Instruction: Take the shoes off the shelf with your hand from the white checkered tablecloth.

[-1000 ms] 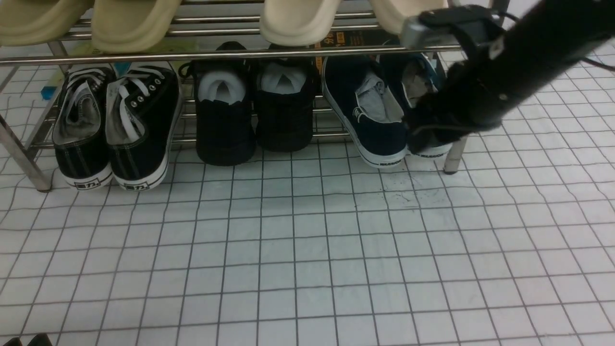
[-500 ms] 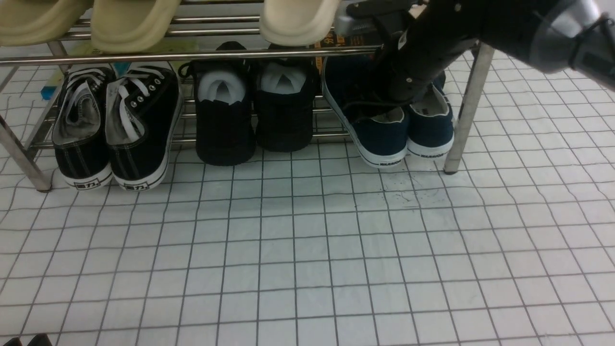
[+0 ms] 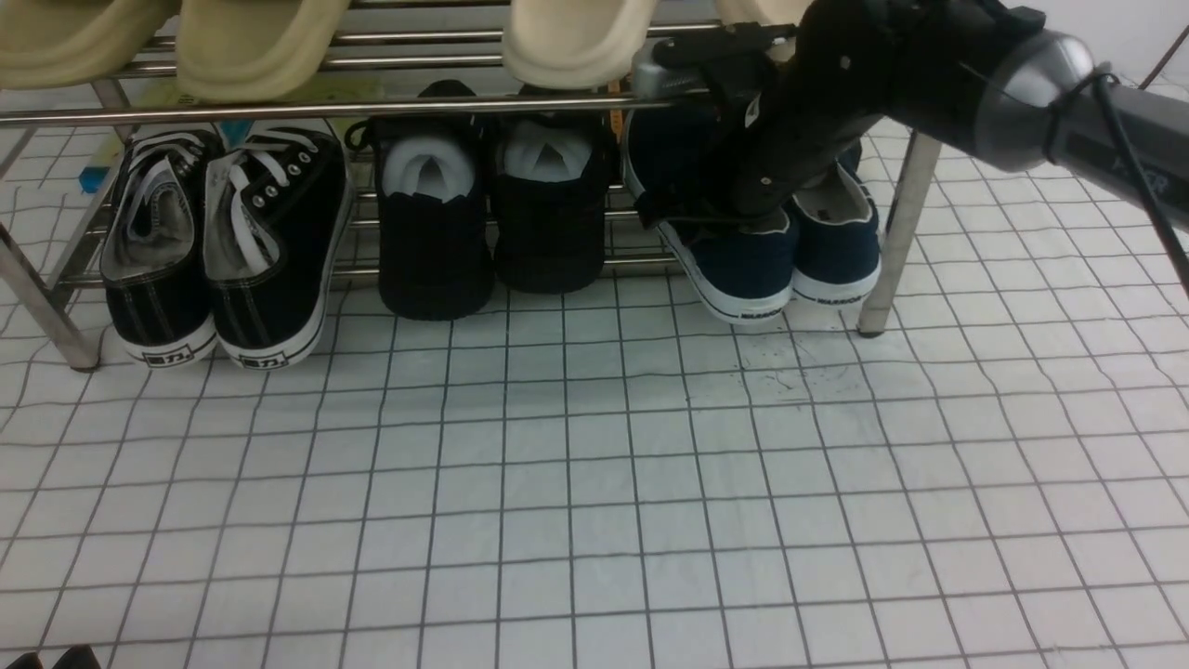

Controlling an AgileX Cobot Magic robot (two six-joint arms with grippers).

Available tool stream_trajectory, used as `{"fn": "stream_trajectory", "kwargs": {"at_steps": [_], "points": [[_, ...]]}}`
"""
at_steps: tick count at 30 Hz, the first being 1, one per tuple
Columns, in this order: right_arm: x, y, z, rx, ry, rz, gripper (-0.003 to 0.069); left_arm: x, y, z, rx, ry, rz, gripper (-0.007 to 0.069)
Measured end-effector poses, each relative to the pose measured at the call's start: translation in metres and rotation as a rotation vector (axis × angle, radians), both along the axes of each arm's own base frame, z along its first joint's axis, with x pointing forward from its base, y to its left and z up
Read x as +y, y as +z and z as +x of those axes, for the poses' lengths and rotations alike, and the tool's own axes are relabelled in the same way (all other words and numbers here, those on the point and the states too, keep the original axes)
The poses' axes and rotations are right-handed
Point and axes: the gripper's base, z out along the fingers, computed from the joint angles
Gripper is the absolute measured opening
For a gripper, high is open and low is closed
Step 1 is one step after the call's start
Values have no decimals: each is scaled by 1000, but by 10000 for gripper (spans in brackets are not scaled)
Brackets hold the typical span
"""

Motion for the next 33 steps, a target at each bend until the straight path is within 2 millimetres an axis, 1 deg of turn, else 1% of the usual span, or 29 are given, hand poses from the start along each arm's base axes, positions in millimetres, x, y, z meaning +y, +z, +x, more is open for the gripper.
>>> {"fn": "stream_trajectory", "kwargs": {"at_steps": [3, 4, 5, 8, 9, 11, 12, 13, 14, 16, 19, 21, 23, 24, 25, 29, 30, 33], "points": [[2, 17, -16, 33, 29, -12, 38, 0, 0, 0, -1, 0, 0, 240], [3, 18, -17, 35, 32, -13, 38, 0, 0, 0, -1, 0, 0, 240], [4, 30, -27, 51, 50, -16, 38, 0, 0, 0, -1, 0, 0, 240], [6, 50, -49, 96, 87, -25, 38, 0, 0, 0, -1, 0, 1, 240], [7, 51, -51, 100, 90, -24, 38, 0, 0, 0, -1, 0, 1, 240], [6, 62, -65, 137, 102, -36, 38, 0, 0, 0, -1, 0, 1, 240], [5, 68, -78, 172, 113, -57, 38, 0, 0, 0, -1, 0, 1, 240], [4, 73, -85, 180, 117, -64, 38, 0, 0, 0, -1, 0, 1, 240], [3, 72, -87, 188, 118, -69, 38, 0, 0, 0, -1, 0, 1, 240], [3, 78, -109, 204, 112, -95, 38, 0, 0, 0, -1, 0, 1, 240], [1, 74, -134, 216, 88, -128, 38, 0, 0, 0, -1, 0, 1, 240], [1, 71, -145, 210, 70, -135, 38, 0, 0, 0, -1, 0, 1, 240], [2, 64, -159, 195, 30, -137, 38, 0, 0, 0, -1, 0, 1, 240], [1, 62, -160, 191, 27, -138, 38, 0, 0, 0, -1, 0, 1, 240], [3, 55, -165, 180, 0, -131, 38, 0, 0, 0, -1, 0, 1, 240], [6, 30, -164, 175, -59, -121, 38, 0, 0, 0, -1, 0, 1, 240], [6, 29, -164, 174, -59, -122, 38, 0, 0, 0, -1, 0, 1, 240], [12, 13, -155, 150, -84, -107, 38, 0, 0, 0, -1, 0, 1, 240]]}}
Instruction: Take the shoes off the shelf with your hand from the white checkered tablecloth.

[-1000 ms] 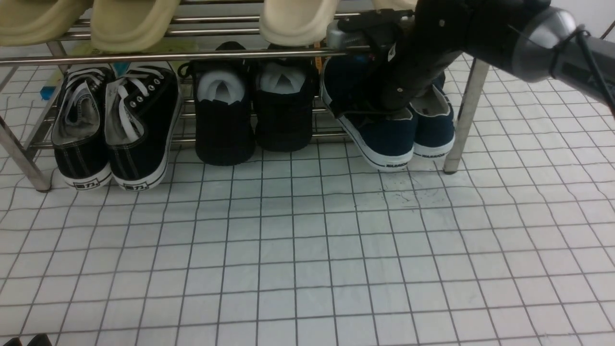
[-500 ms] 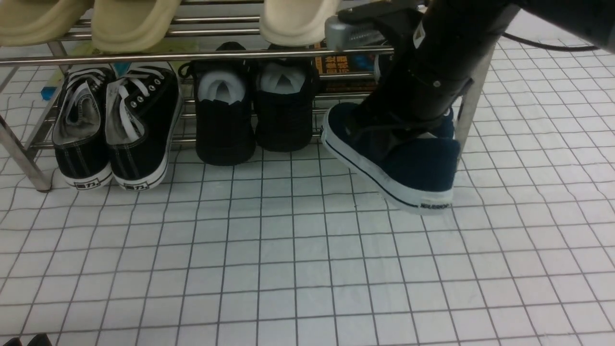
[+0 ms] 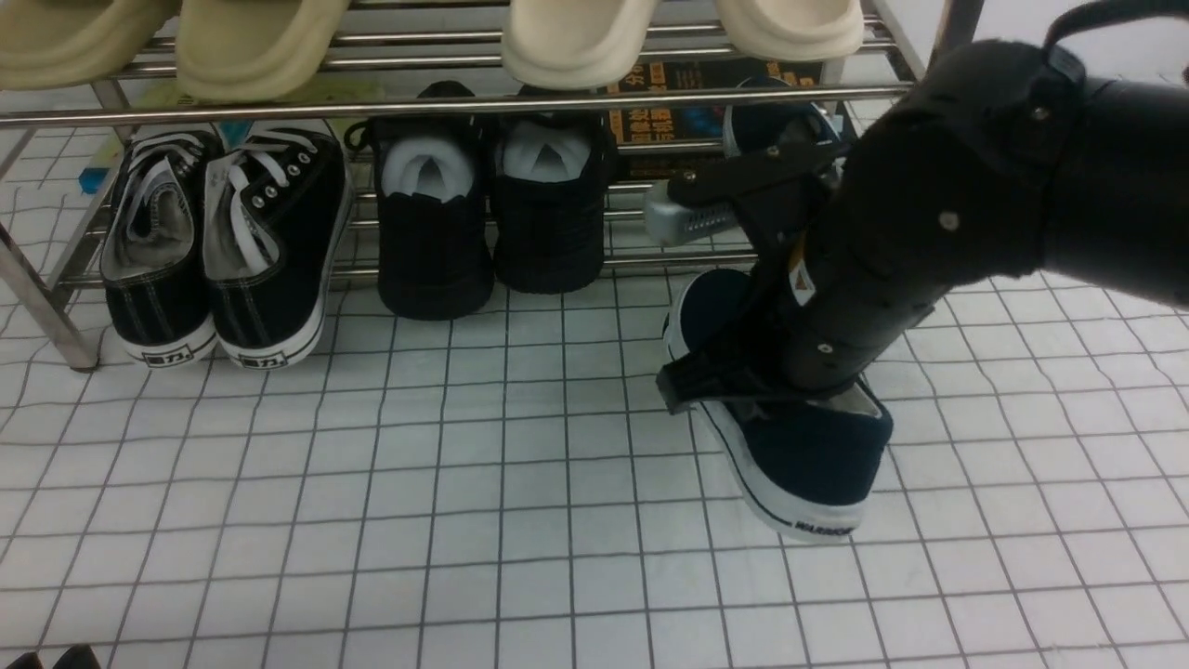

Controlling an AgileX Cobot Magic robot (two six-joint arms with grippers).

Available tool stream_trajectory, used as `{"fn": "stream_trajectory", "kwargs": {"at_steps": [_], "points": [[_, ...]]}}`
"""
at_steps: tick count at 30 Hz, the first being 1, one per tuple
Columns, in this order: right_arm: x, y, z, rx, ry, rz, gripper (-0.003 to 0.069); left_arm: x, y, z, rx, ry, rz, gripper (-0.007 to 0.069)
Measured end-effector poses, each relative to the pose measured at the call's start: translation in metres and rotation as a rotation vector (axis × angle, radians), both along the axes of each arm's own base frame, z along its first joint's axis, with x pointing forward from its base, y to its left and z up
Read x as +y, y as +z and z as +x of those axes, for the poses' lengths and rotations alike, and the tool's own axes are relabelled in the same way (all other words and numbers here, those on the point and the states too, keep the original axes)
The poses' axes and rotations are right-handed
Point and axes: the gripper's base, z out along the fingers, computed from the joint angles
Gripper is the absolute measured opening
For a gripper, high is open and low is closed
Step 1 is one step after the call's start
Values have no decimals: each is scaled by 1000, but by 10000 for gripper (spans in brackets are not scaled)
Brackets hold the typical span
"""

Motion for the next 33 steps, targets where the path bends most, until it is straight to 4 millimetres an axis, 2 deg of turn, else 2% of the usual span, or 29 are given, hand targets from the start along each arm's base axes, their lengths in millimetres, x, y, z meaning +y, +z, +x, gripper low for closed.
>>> {"fn": "stream_trajectory", "kwargs": {"at_steps": [6, 11, 12, 15, 17, 18, 19, 21, 22, 24, 29, 32, 33], "points": [[14, -20, 14, -33, -11, 45, 38, 0, 0, 0, 0, 0, 0, 240], [24, -49, 26, -20, -28, 44, 48, 0, 0, 0, 0, 0, 0, 240], [24, -50, 27, -21, -28, 46, 49, 0, 0, 0, 0, 0, 0, 240], [30, -62, 30, -11, -31, 62, 115, 0, 0, 0, 0, 0, 0, 240], [31, -61, 30, -19, -29, 69, 199, 0, 0, 0, 0, 0, 0, 240], [31, -61, 30, -20, -29, 70, 209, 0, 0, 0, 0, 0, 0, 240], [31, -58, 30, -28, -28, 77, 289, 0, 0, 0, 0, 0, 0, 240], [30, -51, 30, -38, -29, 82, 356, 0, 0, 0, 0, 0, 0, 240], [28, -41, 31, -50, -29, 76, 412, 0, 0, 0, 0, 0, 0, 240], [23, -22, 35, -90, -23, 56, 468, 0, 0, 0, 0, 0, 0, 240], [-4, 18, 64, -262, -54, 2, 507, 0, 0, 0, 0, 0, 0, 240], [-26, 26, 84, -354, -87, -22, 507, 0, 0, 0, 0, 0, 0, 240], [-27, 27, 85, -358, -91, -22, 508, 0, 0, 0, 0, 0, 0, 240]]}}
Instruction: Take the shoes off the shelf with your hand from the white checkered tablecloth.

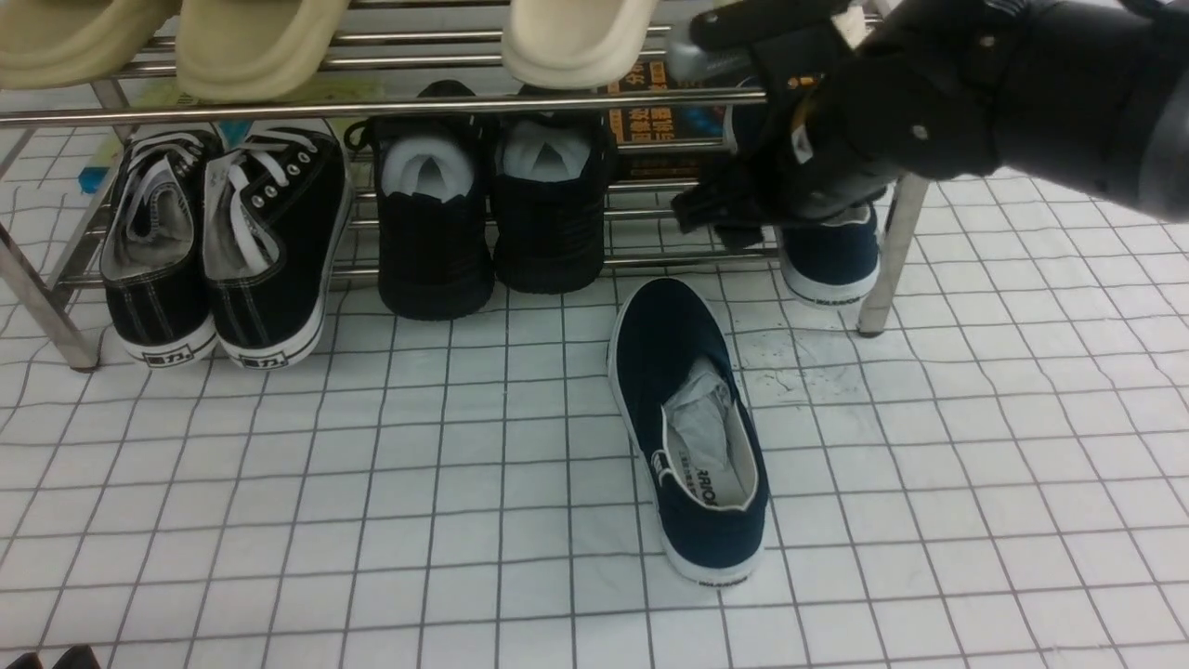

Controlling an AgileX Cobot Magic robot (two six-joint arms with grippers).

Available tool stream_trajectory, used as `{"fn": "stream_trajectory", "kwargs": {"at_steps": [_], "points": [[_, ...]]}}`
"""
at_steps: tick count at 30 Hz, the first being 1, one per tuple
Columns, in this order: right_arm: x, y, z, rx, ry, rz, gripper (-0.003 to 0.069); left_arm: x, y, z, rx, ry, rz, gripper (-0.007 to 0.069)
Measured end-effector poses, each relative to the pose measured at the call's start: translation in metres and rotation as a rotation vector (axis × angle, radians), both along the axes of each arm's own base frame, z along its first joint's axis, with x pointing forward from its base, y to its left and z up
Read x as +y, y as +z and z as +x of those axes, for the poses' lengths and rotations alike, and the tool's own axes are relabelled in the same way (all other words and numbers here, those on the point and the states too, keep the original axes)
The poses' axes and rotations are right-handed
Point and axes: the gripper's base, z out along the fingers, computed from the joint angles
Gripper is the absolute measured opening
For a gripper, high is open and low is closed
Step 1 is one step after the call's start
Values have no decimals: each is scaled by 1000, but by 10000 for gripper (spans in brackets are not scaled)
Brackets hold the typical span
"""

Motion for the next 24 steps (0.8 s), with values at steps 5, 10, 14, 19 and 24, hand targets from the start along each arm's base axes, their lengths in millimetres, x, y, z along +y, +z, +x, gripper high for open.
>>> {"fn": "stream_trajectory", "kwargs": {"at_steps": [5, 10, 14, 19, 24], "points": [[-22, -11, 25, -37, -45, -3, 509, 0, 0, 0, 0, 0, 0, 240], [-22, -31, 35, -13, -49, -25, 499, 0, 0, 0, 0, 0, 0, 240], [-17, -51, 43, -3, -32, -45, 465, 0, 0, 0, 0, 0, 1, 240], [-15, -66, 49, 1, -14, -90, 403, 0, 0, 0, 0, 0, 1, 240], [-15, -70, 51, 3, -10, -104, 252, 0, 0, 0, 0, 0, 1, 240]]}}
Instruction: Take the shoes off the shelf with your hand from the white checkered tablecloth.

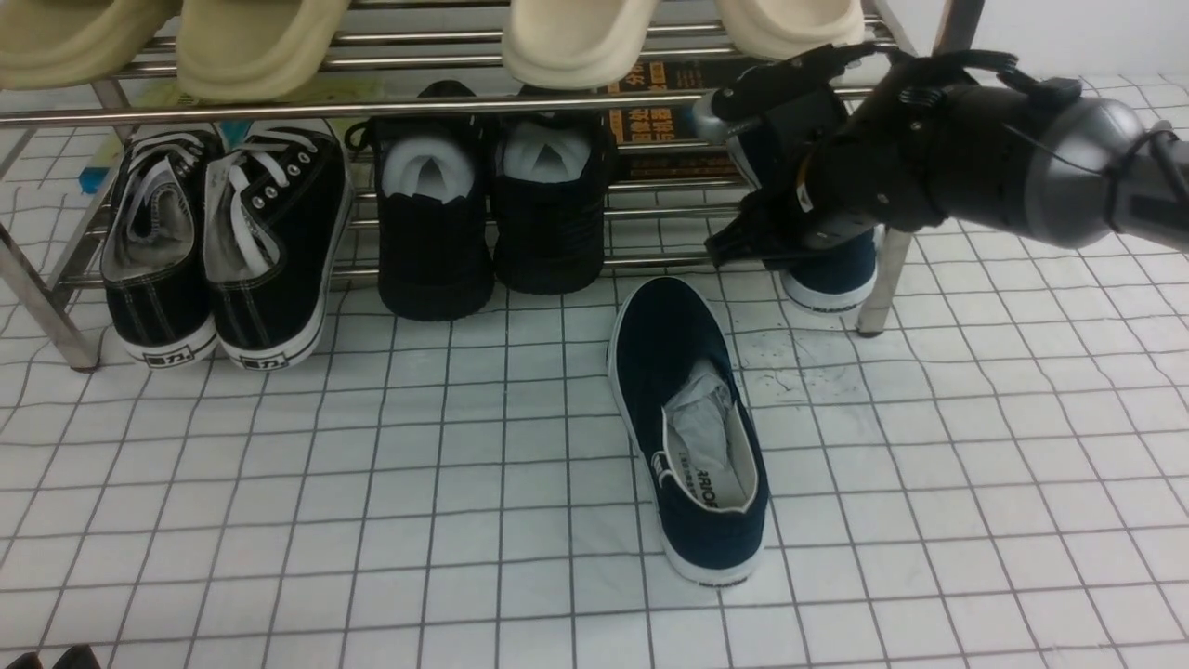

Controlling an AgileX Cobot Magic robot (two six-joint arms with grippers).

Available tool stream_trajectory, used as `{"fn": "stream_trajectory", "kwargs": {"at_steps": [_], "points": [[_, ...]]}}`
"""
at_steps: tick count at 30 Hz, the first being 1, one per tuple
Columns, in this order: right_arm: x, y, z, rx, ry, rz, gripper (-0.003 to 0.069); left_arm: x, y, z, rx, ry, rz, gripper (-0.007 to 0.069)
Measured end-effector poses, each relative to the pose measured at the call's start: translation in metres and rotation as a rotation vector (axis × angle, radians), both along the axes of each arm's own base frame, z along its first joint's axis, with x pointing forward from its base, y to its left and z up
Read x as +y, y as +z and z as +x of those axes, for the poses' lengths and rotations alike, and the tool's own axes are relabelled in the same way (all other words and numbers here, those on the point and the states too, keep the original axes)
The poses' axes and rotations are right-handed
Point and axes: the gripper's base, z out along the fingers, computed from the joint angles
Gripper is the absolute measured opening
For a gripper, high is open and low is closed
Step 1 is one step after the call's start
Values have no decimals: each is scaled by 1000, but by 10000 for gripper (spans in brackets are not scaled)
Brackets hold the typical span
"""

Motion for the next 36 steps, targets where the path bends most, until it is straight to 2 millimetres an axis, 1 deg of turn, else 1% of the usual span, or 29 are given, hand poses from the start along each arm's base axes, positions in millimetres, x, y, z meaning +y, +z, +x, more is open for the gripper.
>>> {"fn": "stream_trajectory", "kwargs": {"at_steps": [4, 6, 8, 9, 10, 12, 13, 15, 17, 18, 20, 22, 24, 26, 30, 33, 36], "points": [[-2, 3, -2, 7, -10, -4, 30, 0, 0, 0, 0, 0, 1, 240], [-3, 5, -5, 23, -22, -7, 21, 0, 0, 0, 0, 0, 1, 240], [-4, 18, -19, 84, -42, -43, 21, 0, 0, 0, 0, 0, 1, 240], [-3, 17, -20, 86, -39, -44, 22, 0, 0, 0, 0, 0, 1, 240], [-3, 29, -30, 106, -31, -61, 22, 0, 0, 0, 0, 0, 1, 240], [0, 43, -50, 162, -12, -101, 22, 0, 0, 0, 0, 0, 1, 240], [-1, 47, -53, 170, -13, -107, 22, 0, 0, 0, 0, 0, 1, 240], [2, 62, -77, 232, 6, -133, 22, 0, 0, 0, 0, 0, 1, 240], [3, 71, -98, 271, 21, -145, 22, 0, 0, 0, 0, 0, 1, 240], [3, 70, -99, 278, 22, -150, 22, 0, 0, 0, 0, 0, 1, 240], [1, 73, -120, 308, 29, -153, 22, 0, 0, 0, 0, 0, 1, 240], [-1, 69, -133, 330, 27, -147, 22, 0, 0, 0, 0, 0, 2, 240], [-4, 63, -142, 343, 14, -135, 22, 0, 0, 0, 0, 0, 2, 240], [-6, 55, -147, 349, 8, -125, 22, 0, 0, 0, 0, 0, 2, 240], [-7, 35, -149, 349, 11, -113, 22, 0, 0, 0, 0, 0, 2, 240], [-4, 27, -147, 342, 17, -95, 22, 0, 0, 0, 0, 0, 3, 240], [1, 24, -143, 306, 38, -61, 22, 0, 0, 0, 0, 0, 3, 240]]}}
